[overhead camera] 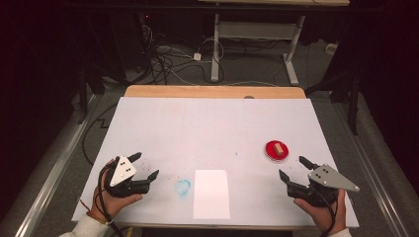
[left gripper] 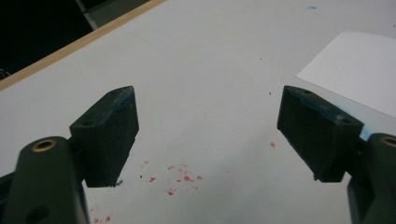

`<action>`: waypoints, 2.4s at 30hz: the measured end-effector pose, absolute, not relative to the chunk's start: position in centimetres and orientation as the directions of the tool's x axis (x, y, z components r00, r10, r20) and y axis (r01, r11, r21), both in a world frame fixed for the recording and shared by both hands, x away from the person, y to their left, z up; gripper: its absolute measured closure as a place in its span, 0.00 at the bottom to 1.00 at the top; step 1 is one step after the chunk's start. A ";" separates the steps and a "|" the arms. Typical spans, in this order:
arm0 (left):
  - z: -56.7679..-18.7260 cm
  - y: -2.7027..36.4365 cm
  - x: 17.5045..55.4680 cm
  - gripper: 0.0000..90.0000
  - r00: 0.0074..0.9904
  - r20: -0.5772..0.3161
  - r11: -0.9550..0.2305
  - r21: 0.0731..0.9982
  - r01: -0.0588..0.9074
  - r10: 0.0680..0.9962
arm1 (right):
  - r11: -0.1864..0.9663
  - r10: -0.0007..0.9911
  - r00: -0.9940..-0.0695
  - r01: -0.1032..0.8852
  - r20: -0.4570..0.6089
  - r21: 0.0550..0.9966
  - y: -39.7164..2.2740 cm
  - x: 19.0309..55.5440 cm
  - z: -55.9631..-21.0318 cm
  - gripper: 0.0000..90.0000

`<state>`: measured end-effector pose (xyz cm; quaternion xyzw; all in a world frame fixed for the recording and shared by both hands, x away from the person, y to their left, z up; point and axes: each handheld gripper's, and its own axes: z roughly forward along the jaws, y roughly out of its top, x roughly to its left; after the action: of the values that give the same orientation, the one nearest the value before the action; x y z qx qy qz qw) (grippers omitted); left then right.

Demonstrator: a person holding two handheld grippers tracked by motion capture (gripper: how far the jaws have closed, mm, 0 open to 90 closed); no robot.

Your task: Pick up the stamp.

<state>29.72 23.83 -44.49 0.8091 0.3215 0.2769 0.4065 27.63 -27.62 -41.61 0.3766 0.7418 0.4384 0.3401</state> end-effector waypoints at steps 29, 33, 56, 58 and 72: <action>-45.6 24.1 29.3 0.22 0.662 0.180 -0.497 0.803 0.329 0.728 | 0.444 0.841 -0.532 0.578 -0.097 0.685 -27.7 36.7 -38.1 0.38; -45.6 24.0 29.3 0.22 0.666 0.181 -0.504 0.797 0.331 0.724 | 0.467 0.837 -0.541 0.639 -0.074 0.612 -27.0 39.1 -37.3 0.40; -45.7 23.8 29.4 0.22 0.681 0.177 -0.520 0.784 0.339 0.711 | 0.505 0.848 -0.525 0.763 -0.070 0.403 -25.1 43.6 -40.8 0.76; -45.8 23.8 29.4 0.22 0.681 0.181 -0.526 0.780 0.339 0.709 | 0.512 0.847 -0.526 0.767 -0.077 0.386 -25.1 43.6 -40.9 0.77; -45.9 23.7 29.5 0.22 0.693 0.172 -0.533 0.772 0.346 0.700 | 0.546 0.829 -0.550 0.754 -0.102 0.366 -24.7 44.0 -41.3 0.85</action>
<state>29.50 23.69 -45.92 0.8424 0.3104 0.2385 0.3703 44.03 -24.72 -41.35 0.4553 0.8691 0.1410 0.1324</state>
